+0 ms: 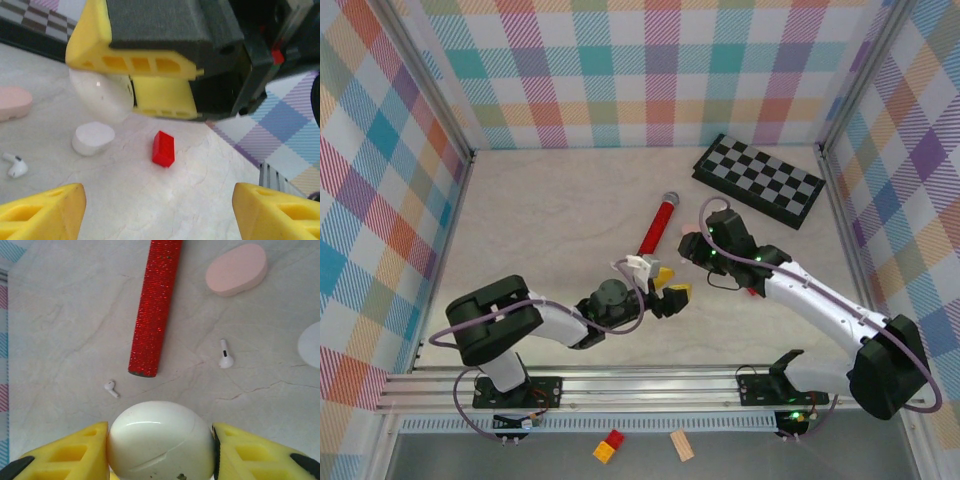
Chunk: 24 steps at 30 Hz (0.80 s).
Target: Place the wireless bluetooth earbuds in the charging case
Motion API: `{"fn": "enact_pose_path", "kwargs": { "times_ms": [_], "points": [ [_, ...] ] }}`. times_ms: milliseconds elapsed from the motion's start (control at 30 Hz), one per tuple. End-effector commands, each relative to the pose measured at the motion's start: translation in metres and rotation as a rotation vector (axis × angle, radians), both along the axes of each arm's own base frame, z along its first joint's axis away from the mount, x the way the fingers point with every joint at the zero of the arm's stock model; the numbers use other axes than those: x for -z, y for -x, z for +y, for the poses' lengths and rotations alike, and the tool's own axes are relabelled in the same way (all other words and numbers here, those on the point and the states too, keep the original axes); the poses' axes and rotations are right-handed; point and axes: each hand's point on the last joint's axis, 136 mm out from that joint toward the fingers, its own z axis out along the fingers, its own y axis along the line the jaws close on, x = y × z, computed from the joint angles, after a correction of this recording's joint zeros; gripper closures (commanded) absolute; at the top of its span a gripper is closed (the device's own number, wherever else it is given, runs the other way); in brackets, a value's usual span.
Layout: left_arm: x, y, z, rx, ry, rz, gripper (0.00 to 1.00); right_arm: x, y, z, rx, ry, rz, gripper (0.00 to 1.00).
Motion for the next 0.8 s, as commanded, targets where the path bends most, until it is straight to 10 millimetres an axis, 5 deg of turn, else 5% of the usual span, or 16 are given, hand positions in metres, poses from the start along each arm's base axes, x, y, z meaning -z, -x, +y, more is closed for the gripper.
{"fn": "enact_pose_path", "kwargs": {
  "times_ms": [0, 300, 767],
  "points": [
    [-0.048, -0.005, -0.008, -0.010, 0.124, -0.126, 0.25, -0.010, 0.001, 0.007, -0.024, -0.069, -0.016, 0.54],
    [-0.044, -0.015, -0.003, -0.047, 0.109, -0.131, 0.32, -0.017, 0.007, 0.019, -0.083, -0.129, -0.020, 0.54],
    [-0.031, -0.023, 0.009, -0.073, 0.089, -0.101, 0.29, -0.024, 0.008, 0.014, -0.079, -0.140, -0.036, 0.54]
  ]
}}
